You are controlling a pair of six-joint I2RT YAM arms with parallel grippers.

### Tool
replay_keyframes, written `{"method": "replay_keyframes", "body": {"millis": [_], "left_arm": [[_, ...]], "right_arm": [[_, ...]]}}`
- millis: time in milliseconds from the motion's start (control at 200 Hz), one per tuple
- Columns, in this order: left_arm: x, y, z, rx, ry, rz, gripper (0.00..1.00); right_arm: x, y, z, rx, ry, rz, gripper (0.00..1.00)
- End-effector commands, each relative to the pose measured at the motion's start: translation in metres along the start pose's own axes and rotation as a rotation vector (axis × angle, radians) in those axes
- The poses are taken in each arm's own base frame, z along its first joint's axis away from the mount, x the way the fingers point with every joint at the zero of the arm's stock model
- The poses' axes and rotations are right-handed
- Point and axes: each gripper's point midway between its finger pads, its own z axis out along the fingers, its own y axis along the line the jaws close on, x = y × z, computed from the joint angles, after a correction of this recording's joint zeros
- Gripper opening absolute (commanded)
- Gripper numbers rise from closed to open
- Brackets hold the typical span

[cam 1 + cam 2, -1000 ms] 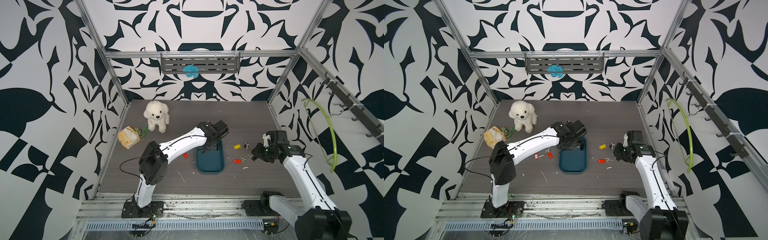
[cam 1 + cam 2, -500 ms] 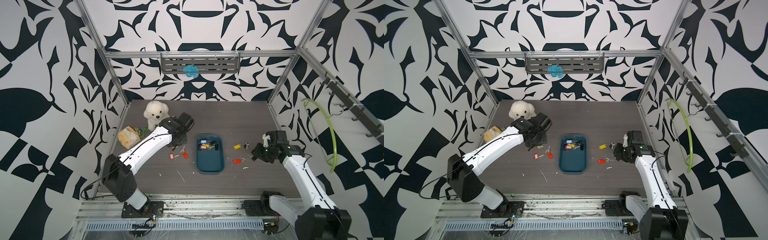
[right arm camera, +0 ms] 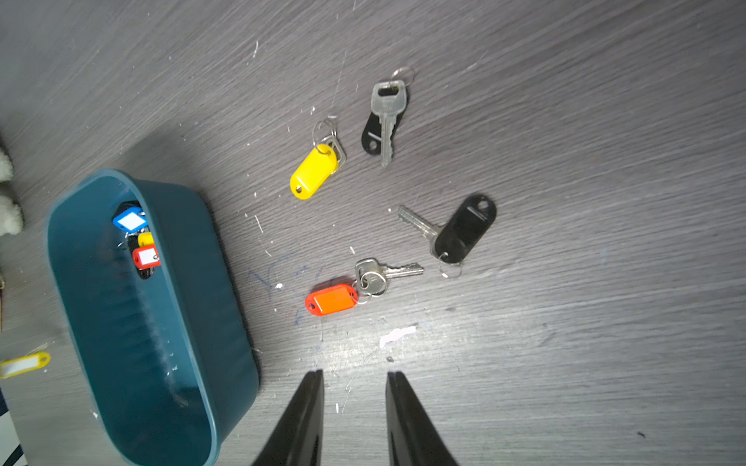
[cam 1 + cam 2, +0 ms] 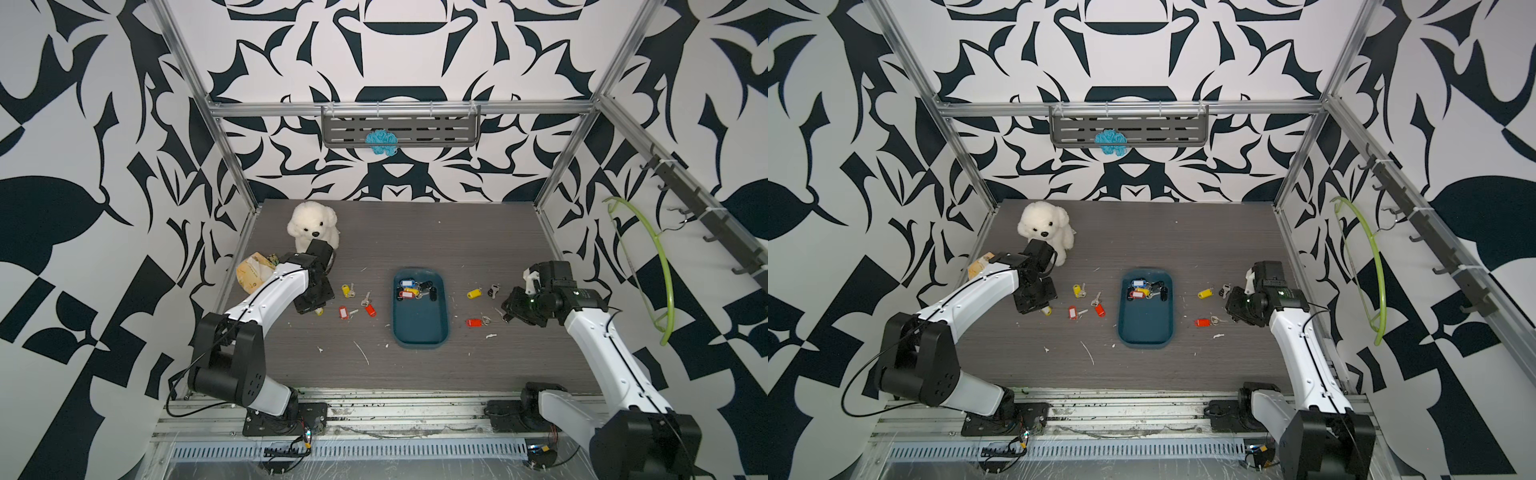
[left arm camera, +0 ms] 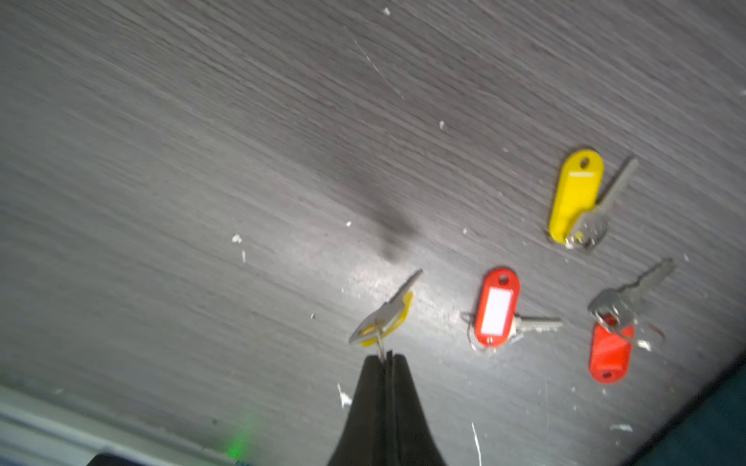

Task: Take the keys out of the storage box
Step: Place the key at the center of the board.

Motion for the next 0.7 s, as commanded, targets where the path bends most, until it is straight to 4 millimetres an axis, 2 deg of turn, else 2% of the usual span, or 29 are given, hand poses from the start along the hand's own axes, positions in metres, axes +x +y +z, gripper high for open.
{"method": "replay_keyframes", "body": {"millis": [0,115,195,245,315,375,385,395,415,440,695], "left_arm": [[-0.001,-0.01,0.018,0.042,0.04,0.014,0.0],[-0.003,-0.017,0.033,0.058,0.058,0.014,0.0],[-0.001,-0.021,0.038,0.078,0.071,0.015,0.09],[-0.001,-0.024,0.038,0.093,0.072,0.014,0.26],[-0.002,-0.026,0.036,0.11,0.062,0.014,0.57],[-0.004,-0.027,0.032,0.12,0.046,0.015,0.74],[-0.005,-0.027,0.031,0.122,0.042,0.015,0.81],[-0.005,-0.027,0.03,0.124,0.038,0.015,0.91],[-0.006,-0.026,0.028,0.125,0.032,0.016,0.97],[-0.007,-0.026,0.025,0.126,0.022,0.015,1.0],[-0.019,-0.026,-0.021,0.232,-0.146,0.025,1.0]], "right_arm": [[0.004,0.008,-0.003,-0.03,0.03,-0.017,0.34],[0.005,0.016,-0.006,-0.041,0.045,-0.039,0.38],[0.007,0.023,-0.009,-0.039,0.053,-0.069,0.43],[0.008,0.028,-0.011,-0.024,0.058,-0.092,0.44],[0.01,0.039,-0.011,-0.016,0.057,-0.133,0.48],[0.013,0.051,-0.011,-0.009,0.058,-0.161,0.49],[0.014,0.053,-0.011,-0.009,0.059,-0.168,0.49],[0.014,0.055,-0.01,-0.009,0.057,-0.171,0.49],[0.015,0.06,-0.01,-0.013,0.056,-0.18,0.49],[0.015,0.069,-0.01,-0.022,0.052,-0.19,0.49],[0.018,0.151,0.006,-0.08,0.055,-0.309,0.41]]}}
